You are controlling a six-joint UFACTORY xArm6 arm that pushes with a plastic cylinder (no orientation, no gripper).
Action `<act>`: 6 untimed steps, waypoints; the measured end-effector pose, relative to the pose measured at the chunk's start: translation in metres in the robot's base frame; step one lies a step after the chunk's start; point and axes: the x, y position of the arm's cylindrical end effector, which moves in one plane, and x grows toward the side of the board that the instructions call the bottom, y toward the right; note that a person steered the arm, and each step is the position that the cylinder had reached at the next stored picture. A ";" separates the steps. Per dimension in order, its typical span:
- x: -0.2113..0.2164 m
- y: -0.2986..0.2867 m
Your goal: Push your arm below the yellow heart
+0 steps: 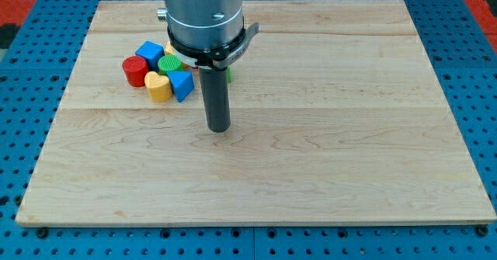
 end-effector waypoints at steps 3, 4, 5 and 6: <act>0.001 -0.010; -0.002 -0.004; -0.002 -0.009; -0.002 -0.019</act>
